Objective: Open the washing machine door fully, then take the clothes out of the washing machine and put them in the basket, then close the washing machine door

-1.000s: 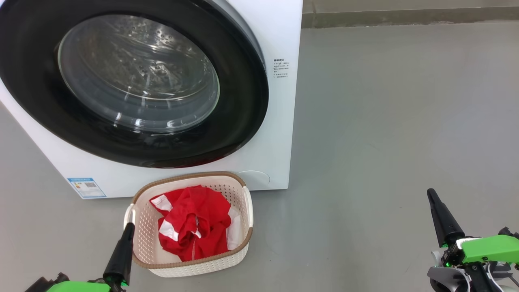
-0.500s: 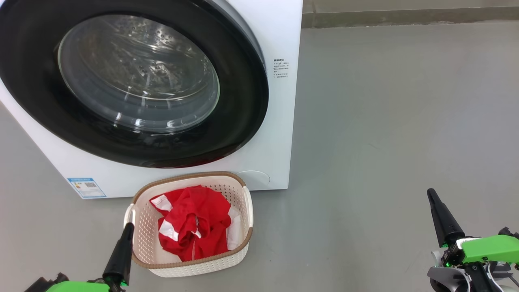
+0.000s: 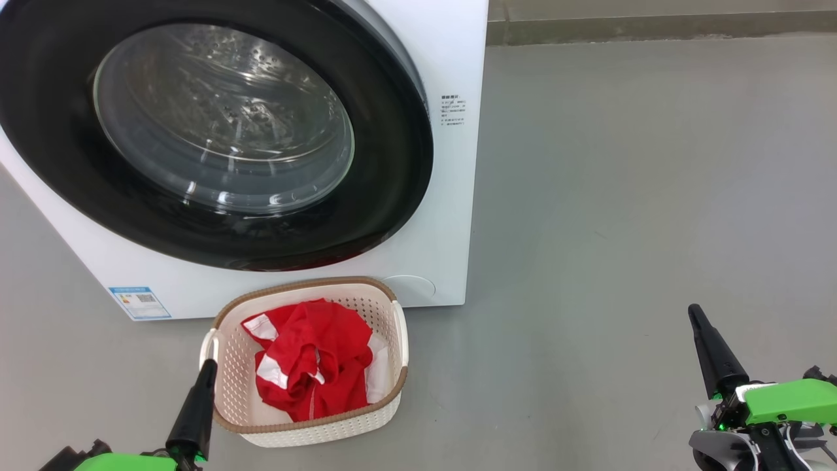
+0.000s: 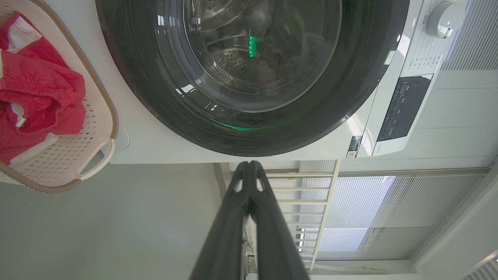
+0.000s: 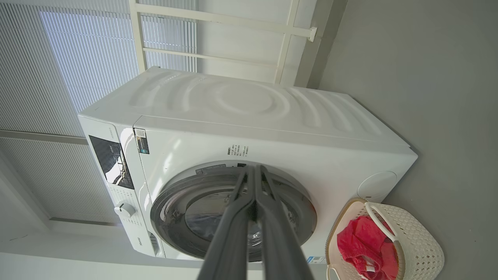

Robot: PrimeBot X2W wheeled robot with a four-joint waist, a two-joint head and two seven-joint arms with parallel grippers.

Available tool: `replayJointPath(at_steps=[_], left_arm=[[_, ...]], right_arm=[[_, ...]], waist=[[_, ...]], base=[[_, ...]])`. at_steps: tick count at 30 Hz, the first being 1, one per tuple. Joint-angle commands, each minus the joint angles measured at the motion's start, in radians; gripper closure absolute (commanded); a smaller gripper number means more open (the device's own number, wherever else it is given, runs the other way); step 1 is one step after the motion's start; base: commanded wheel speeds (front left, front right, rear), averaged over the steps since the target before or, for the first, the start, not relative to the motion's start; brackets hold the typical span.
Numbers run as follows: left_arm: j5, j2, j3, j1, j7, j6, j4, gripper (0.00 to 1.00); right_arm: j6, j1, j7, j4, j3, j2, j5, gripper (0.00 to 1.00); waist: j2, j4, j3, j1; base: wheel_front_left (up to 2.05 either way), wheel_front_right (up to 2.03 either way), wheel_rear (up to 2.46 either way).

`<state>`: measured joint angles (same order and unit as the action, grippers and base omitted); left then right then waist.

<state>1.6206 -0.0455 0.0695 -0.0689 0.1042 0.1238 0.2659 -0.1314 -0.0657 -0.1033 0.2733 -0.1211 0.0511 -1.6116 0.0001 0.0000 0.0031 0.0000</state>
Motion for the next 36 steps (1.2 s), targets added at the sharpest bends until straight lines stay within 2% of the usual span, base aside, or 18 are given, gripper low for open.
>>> replayJointPath(at_steps=[1,36], left_arm=[[-0.006,-0.010,0.037,-0.038,0.003,0.007,-0.021,1.00],[-0.009,-0.008,0.040,-0.039,0.006,0.007,-0.021,1.00]], right_arm=[[0.001,-0.042,-0.005,-0.029,0.014,0.004,-0.002,1.00],[0.001,-0.042,-0.007,-0.029,0.011,0.002,0.000,1.00]], waist=[[-0.0001,0.000,0.000,0.0000],[-0.0001,0.000,0.000,0.0000]], base=[[0.00,0.00,0.00],[0.00,0.00,0.00]])
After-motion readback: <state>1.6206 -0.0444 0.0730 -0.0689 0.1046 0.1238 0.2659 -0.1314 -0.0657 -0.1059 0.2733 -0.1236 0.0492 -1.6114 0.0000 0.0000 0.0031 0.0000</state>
